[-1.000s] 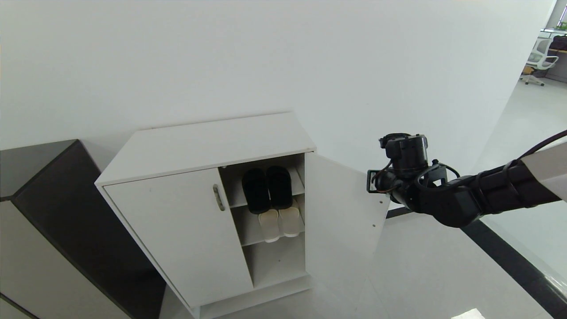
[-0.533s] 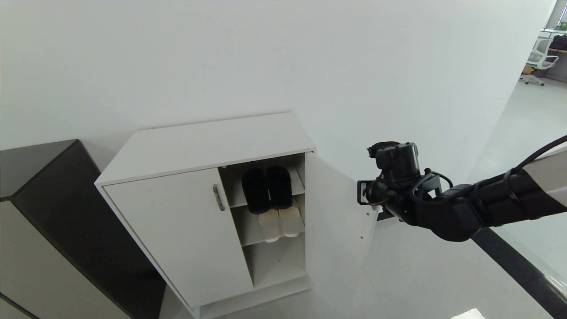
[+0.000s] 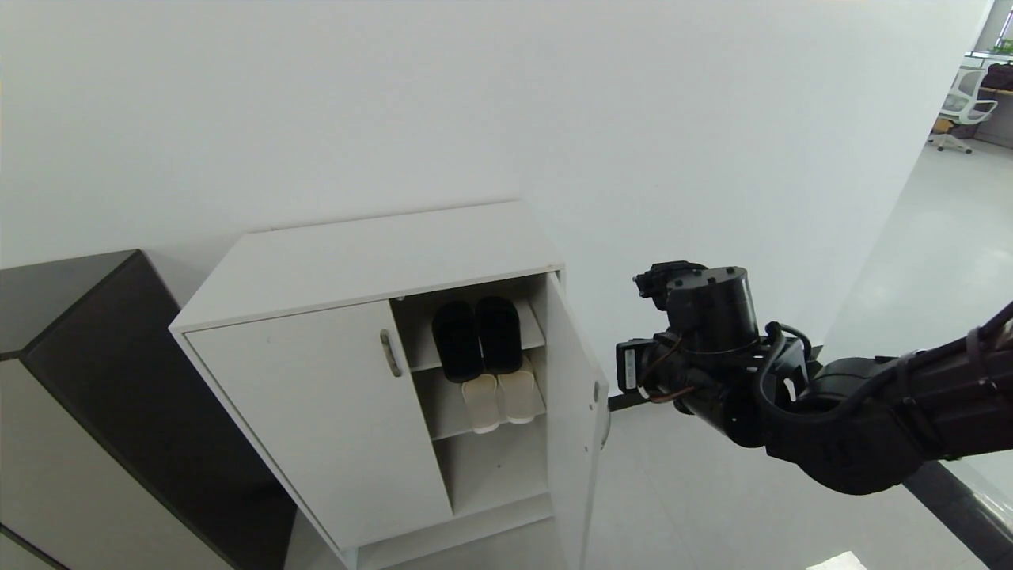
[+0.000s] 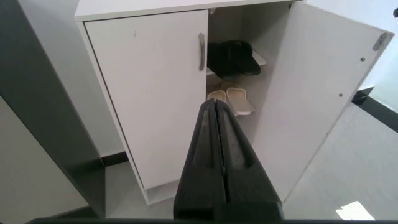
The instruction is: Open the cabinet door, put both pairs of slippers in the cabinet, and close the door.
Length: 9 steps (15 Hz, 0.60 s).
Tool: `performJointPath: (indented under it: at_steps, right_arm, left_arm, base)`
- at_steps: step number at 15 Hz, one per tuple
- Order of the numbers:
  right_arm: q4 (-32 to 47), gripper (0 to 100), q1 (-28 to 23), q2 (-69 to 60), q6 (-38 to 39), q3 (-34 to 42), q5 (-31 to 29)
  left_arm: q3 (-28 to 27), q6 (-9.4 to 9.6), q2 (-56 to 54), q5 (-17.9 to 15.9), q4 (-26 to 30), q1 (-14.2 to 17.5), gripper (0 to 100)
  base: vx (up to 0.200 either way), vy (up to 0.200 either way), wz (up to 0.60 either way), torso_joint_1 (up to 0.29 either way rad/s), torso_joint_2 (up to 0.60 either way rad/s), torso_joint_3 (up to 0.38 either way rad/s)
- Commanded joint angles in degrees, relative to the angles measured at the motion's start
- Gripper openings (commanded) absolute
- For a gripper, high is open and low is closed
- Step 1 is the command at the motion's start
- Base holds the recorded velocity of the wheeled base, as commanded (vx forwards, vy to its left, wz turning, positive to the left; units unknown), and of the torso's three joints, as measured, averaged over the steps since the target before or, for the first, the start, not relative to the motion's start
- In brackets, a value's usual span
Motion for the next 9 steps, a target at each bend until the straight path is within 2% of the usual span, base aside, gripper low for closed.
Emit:
performJointPath:
  at_steps: [1,7,9]
  right_arm:
    - [-0.10,0,0.21,-1.27,-0.23,0.73,0.04]
    - [-0.89,0,1.09,-1.27,-0.23,0.73,-0.14]
    - [-0.98,0,1.18,-1.18,-0.23,0.81,-0.14]
  left_arm:
    - [0.00,0.00,0.00,0.01,-0.01,-0.09,0]
    - [0.00,0.00,0.09,0.01,-0.01,0.00,0]
    - [0.00,0.00,0.00,0.01,-0.01,-0.09,0]
  base:
    - [0.000,0.000,0.00,0.000,0.00,0.000]
    - [0.000,0.000,0.00,0.000,0.00,0.000]
    - [0.000,0.000,0.60,0.002,0.00,0.000]
